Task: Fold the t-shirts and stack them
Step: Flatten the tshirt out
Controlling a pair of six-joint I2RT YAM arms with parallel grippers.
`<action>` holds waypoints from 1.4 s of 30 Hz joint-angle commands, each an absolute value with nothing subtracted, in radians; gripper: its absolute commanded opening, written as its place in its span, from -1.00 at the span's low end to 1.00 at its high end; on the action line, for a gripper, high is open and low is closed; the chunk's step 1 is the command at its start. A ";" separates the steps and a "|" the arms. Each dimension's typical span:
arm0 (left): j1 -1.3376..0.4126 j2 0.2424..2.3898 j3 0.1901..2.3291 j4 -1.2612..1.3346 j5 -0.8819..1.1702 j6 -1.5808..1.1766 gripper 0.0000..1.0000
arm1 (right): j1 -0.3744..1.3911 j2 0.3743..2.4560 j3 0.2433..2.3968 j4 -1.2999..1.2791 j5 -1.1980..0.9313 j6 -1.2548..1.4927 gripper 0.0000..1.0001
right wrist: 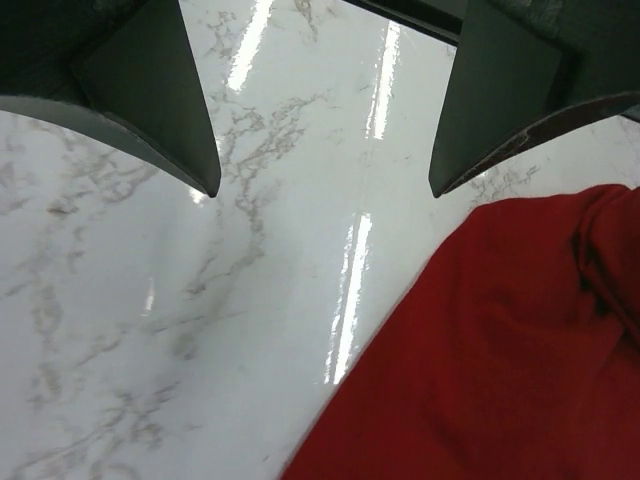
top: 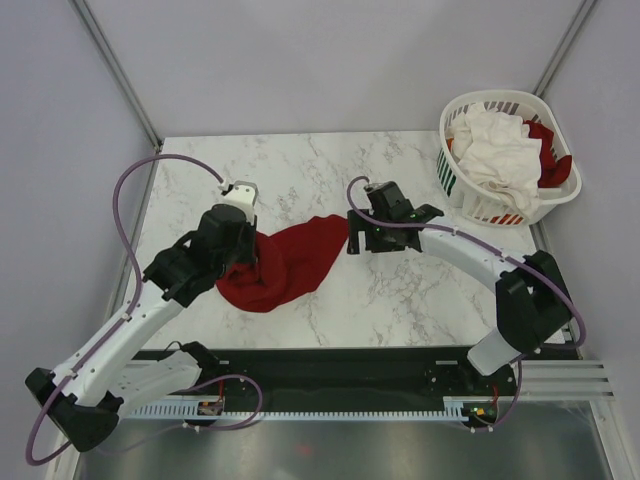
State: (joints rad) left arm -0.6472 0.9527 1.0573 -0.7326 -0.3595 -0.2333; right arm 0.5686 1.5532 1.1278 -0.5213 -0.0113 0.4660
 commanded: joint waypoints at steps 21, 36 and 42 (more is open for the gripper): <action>-0.634 0.845 1.009 -0.741 -0.459 -0.281 -0.95 | 0.540 2.184 1.482 -0.301 -0.067 0.549 0.34; -0.629 0.847 1.333 -0.801 -0.569 -0.198 -0.92 | 0.486 1.608 1.420 -0.460 -0.042 0.519 -1.00; -0.577 1.097 1.492 -0.759 -0.530 -0.088 -0.85 | 0.469 1.338 1.307 -0.620 0.037 0.517 -1.00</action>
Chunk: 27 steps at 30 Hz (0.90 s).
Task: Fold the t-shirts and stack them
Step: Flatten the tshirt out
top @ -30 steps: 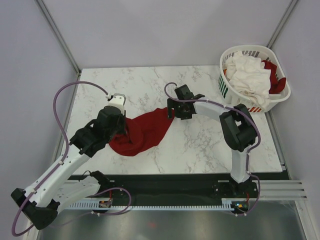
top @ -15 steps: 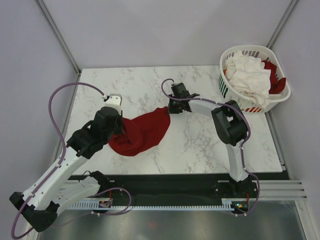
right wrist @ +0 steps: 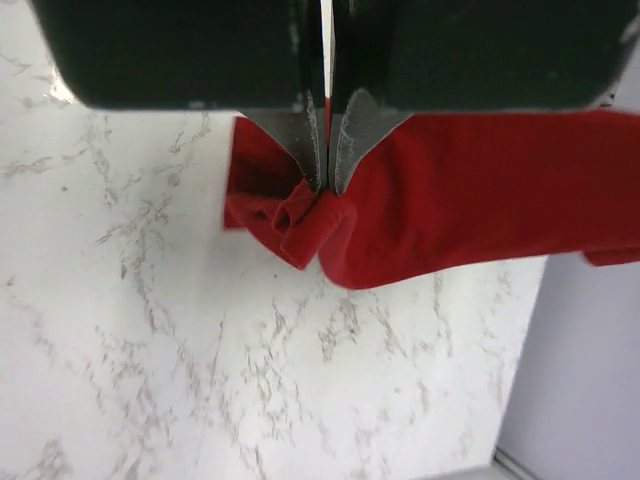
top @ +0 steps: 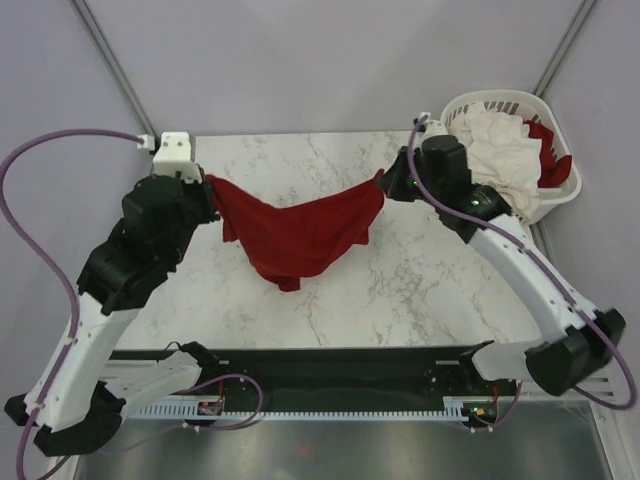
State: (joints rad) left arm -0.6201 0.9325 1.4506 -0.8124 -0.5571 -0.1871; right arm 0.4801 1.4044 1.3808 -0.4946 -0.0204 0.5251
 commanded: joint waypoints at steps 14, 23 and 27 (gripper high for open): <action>-0.262 1.912 1.907 -0.938 -0.028 -0.201 1.00 | 0.393 1.339 1.276 -0.606 0.028 0.526 -1.00; -0.357 1.514 1.458 -0.875 -0.111 -0.374 0.99 | 0.353 1.434 1.328 -0.601 0.003 0.500 -1.00; -0.364 1.408 1.162 -0.790 -0.005 -0.439 0.99 | 0.342 1.443 1.319 -0.594 -0.021 0.492 -1.00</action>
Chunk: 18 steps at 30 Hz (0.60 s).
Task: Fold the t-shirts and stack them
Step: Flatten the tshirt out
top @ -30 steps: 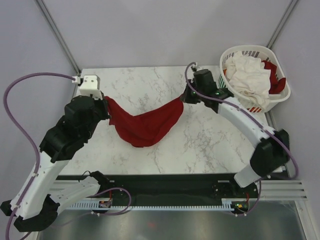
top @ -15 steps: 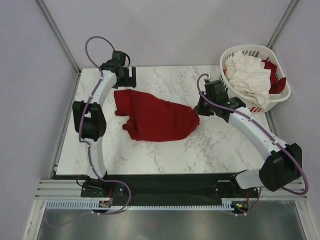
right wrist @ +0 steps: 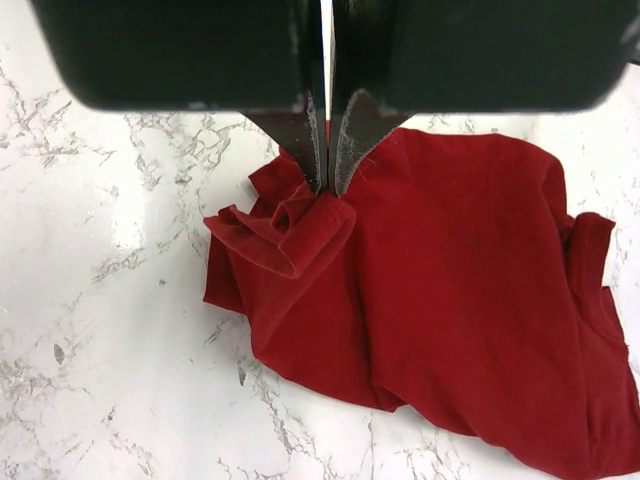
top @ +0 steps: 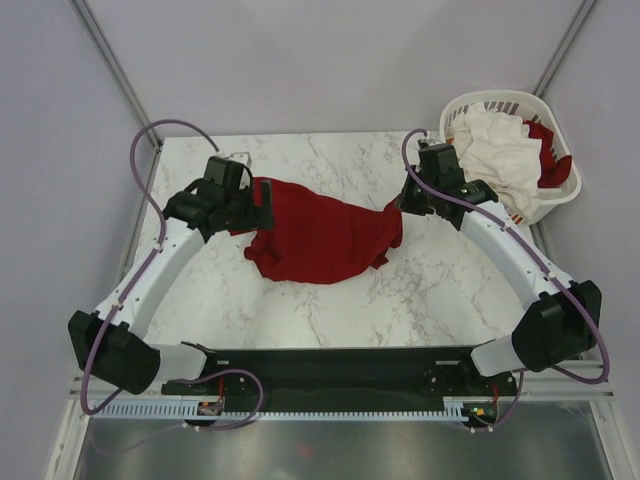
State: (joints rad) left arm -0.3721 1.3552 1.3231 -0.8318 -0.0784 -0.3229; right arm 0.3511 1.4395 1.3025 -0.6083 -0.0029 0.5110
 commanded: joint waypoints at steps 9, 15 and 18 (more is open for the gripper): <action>-0.365 1.439 0.970 -0.582 0.091 -0.543 0.96 | 0.325 1.424 1.270 -0.580 -0.051 0.492 -1.00; -0.368 1.548 0.953 -0.474 0.095 -0.560 0.83 | 0.318 1.416 1.243 -0.575 -0.060 0.483 -1.00; -0.371 1.629 0.947 -0.448 0.092 -0.568 0.41 | 0.313 1.417 1.235 -0.572 -0.069 0.483 -1.00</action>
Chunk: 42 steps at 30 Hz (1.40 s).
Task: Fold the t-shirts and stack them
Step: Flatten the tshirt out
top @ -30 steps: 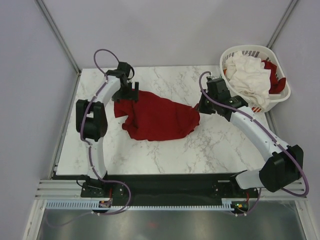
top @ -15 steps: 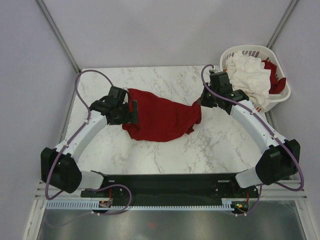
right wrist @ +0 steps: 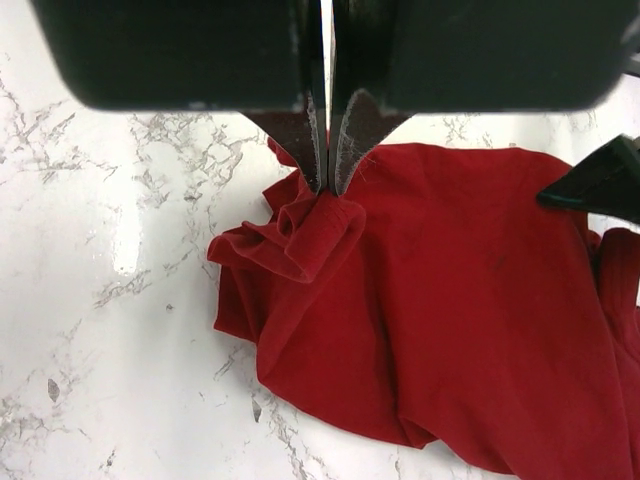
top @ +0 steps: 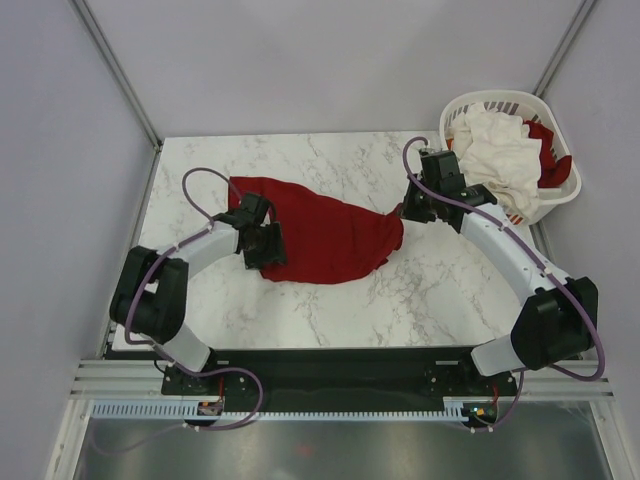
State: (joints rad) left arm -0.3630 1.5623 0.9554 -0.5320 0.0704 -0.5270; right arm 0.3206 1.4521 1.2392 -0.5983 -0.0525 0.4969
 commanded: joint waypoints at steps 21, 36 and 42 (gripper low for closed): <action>-0.381 1.707 1.621 -1.048 -0.046 -0.275 0.95 | 0.304 1.371 1.259 -0.615 -0.084 0.505 -1.00; -0.669 1.548 1.367 -0.967 -0.097 -0.526 0.70 | 0.267 1.500 1.362 -0.600 -0.051 0.503 -0.99; -0.719 1.437 1.117 -0.867 -0.164 -0.621 1.00 | 0.242 1.526 1.368 -0.594 -0.071 0.500 -1.00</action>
